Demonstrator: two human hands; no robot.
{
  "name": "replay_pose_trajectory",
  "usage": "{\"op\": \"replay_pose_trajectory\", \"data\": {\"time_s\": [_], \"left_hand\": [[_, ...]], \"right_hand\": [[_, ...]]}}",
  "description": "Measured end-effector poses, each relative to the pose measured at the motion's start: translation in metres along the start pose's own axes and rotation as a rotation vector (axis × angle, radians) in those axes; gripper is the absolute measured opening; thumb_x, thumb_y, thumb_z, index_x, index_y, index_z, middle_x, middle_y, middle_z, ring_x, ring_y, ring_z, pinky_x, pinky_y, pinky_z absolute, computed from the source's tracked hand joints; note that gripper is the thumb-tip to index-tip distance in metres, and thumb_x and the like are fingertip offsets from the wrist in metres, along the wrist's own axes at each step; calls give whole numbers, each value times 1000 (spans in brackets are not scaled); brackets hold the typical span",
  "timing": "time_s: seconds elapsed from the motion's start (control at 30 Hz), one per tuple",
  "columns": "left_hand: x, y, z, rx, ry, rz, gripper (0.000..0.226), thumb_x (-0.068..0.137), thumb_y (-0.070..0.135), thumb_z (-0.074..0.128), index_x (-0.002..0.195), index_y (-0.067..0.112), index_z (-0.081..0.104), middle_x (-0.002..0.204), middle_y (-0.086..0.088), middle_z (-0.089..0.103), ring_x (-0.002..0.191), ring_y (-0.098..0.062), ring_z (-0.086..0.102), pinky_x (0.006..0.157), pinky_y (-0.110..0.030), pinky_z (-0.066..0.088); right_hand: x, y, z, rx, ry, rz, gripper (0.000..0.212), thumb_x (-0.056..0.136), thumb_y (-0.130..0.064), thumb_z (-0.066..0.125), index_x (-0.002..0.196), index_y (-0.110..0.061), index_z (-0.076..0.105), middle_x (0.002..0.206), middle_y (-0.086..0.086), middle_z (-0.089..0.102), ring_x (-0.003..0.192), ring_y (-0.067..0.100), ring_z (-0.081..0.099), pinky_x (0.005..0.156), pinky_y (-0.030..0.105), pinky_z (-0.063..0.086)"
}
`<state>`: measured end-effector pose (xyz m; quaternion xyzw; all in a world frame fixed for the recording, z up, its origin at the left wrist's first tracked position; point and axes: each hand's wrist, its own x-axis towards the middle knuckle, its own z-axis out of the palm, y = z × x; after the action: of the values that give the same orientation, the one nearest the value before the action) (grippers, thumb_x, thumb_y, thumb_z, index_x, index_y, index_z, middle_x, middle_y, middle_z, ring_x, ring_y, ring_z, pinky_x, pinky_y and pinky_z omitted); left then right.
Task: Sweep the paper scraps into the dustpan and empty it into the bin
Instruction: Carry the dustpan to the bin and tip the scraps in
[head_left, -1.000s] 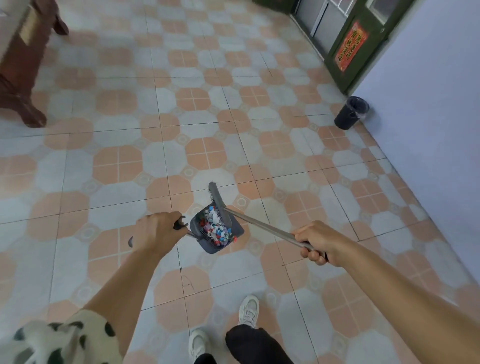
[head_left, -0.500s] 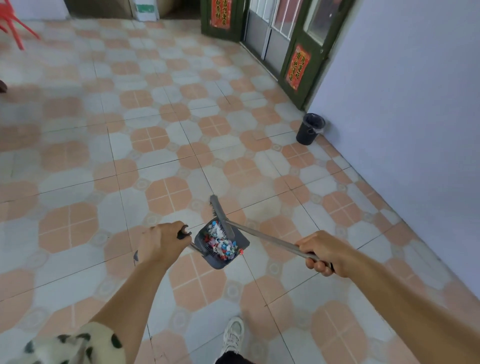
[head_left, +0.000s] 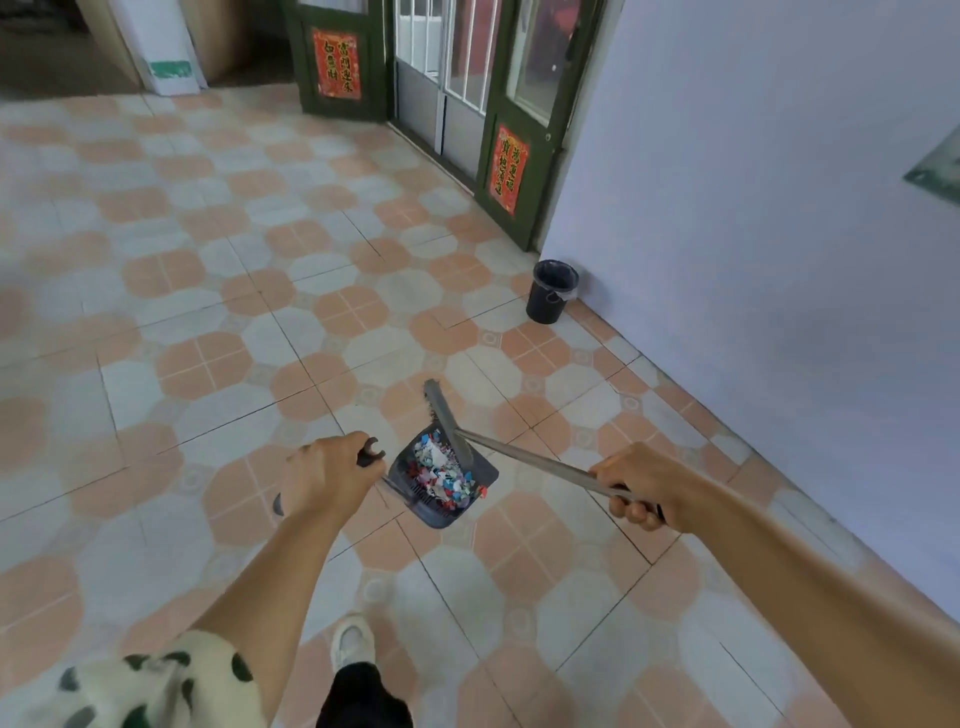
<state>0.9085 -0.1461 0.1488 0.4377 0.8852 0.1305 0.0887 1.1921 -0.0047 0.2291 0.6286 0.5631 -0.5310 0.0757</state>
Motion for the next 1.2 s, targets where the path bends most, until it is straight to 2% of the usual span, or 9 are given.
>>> {"op": "replay_pose_trajectory", "data": {"time_s": [0.17, 0.3, 0.4, 0.53, 0.73, 0.93, 1.03, 1.2], "left_hand": [[106, 18, 2, -9, 1, 59, 23, 83, 35, 54, 69, 17, 53, 60, -4, 57, 61, -28, 56, 56, -24, 40], [200, 34, -9, -66, -38, 137, 23, 83, 37, 54, 69, 18, 53, 61, -4, 58, 59, -25, 55, 53, -24, 37], [261, 51, -23, -18, -32, 253, 23, 86, 37, 54, 74, 18, 57, 62, -2, 60, 61, -24, 57, 51, -24, 35], [336, 77, -32, -28, 4, 303, 23, 84, 35, 56, 69, 17, 58, 60, -3, 61, 60, -26, 57, 57, -27, 44], [445, 121, -20, -61, 15, 377, 23, 87, 38, 55, 78, 19, 63, 68, -4, 66, 66, -27, 58, 59, -28, 45], [559, 183, 7, -102, 3, 412, 25, 86, 36, 57, 68, 18, 54, 57, -2, 56, 58, -27, 54, 50, -25, 32], [608, 210, 13, -123, -9, 397, 26, 84, 35, 58, 65, 20, 49, 58, -3, 57, 60, -27, 55, 52, -26, 33], [690, 252, 22, -156, -19, 415, 30, 84, 35, 58, 61, 21, 46, 56, -1, 53, 60, -27, 53, 52, -26, 33]], "right_hand": [[41, -54, -32, 77, 59, 18, 35, 88, -1, 38, 114, 2, 62, 60, 9, 49, 33, 8, 33, 32, 14, 25], [72, -106, -54, 172, 120, 41, 23, 90, -3, 39, 97, -3, 61, 57, 8, 49, 32, 9, 32, 32, 15, 25], [95, -139, -68, 261, 189, 77, 24, 91, -5, 41, 105, -1, 61, 56, 7, 51, 32, 9, 34, 32, 16, 26], [124, -179, -89, 374, 279, 97, 30, 91, -7, 44, 114, -1, 63, 57, 8, 52, 35, 11, 34, 34, 17, 27], [184, -230, -137, 462, 368, 100, 26, 93, -7, 43, 110, 0, 62, 58, 10, 50, 34, 12, 31, 35, 16, 24], [267, -278, -206, 527, 458, 84, 23, 93, -6, 42, 102, -7, 63, 59, 13, 48, 34, 13, 30, 37, 15, 23], [302, -302, -240, 536, 487, 95, 21, 93, -6, 43, 102, -6, 63, 58, 12, 47, 31, 12, 30, 36, 14, 23], [352, -344, -288, 524, 526, 101, 14, 91, -5, 44, 90, -6, 58, 55, 11, 45, 28, 12, 28, 37, 13, 22]]}}
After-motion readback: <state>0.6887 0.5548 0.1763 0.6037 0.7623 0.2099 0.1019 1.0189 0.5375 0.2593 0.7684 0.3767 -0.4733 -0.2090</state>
